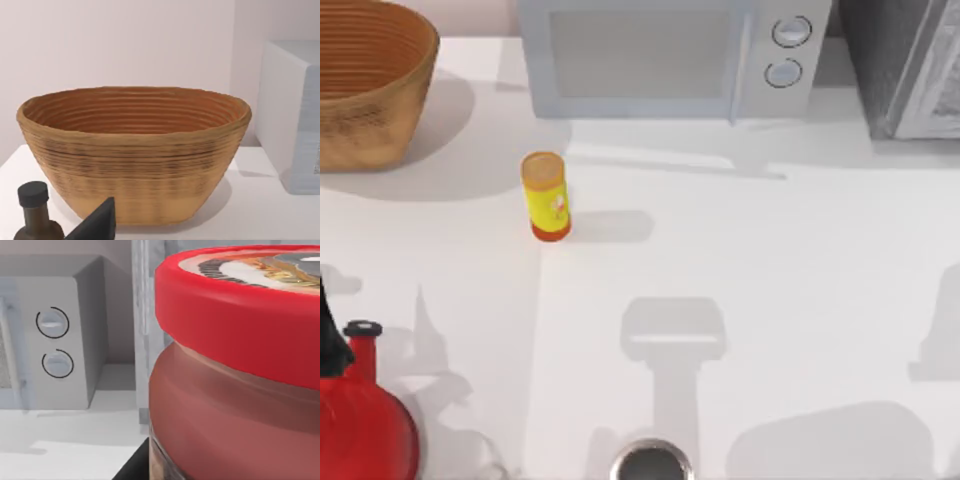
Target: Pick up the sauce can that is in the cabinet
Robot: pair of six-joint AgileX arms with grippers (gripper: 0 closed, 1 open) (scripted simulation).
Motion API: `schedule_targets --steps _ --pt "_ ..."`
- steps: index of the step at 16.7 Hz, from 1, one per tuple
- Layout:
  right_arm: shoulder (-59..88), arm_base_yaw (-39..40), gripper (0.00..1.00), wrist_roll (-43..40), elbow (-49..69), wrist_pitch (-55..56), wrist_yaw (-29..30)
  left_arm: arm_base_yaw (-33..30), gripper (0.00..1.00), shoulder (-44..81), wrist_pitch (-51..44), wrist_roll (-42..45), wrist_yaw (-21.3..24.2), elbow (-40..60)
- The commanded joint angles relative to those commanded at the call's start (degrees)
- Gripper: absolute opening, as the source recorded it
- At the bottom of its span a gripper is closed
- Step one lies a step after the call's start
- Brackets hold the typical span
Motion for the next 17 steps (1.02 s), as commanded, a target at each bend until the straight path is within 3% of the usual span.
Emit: schedule_targets --steps 8,17 --pt "6.0 2.9 0.0 1.3 0.7 3.8 1.5 0.0 1.0 0.0 0.0 0.0 0.0 0.0" --pt "48.8 18.8 0.0 1.6 7.1 34.7 3.5 0.0 1.0 0.0 0.0 0.0 0.0 0.0"
